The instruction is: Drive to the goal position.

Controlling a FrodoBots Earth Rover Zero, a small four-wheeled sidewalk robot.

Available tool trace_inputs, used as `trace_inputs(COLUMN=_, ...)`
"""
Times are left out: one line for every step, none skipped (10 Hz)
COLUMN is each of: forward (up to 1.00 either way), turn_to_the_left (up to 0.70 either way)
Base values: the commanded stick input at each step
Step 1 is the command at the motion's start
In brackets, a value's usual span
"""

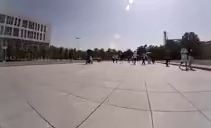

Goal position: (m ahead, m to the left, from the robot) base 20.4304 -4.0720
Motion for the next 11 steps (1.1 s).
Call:
trace_inputs(forward=1.00, turn_to_the_left=-0.03)
trace_inputs(forward=1.00, turn_to_the_left=0.00)
trace_inputs(forward=1.00, turn_to_the_left=0.00)
trace_inputs(forward=1.00, turn_to_the_left=0.00)
trace_inputs(forward=1.00, turn_to_the_left=0.00)
trace_inputs(forward=1.00, turn_to_the_left=0.00)
trace_inputs(forward=1.00, turn_to_the_left=0.00)
trace_inputs(forward=1.00, turn_to_the_left=0.00)
trace_inputs(forward=1.00, turn_to_the_left=0.00)
trace_inputs(forward=1.00, turn_to_the_left=0.00)
trace_inputs(forward=1.00, turn_to_the_left=0.00)
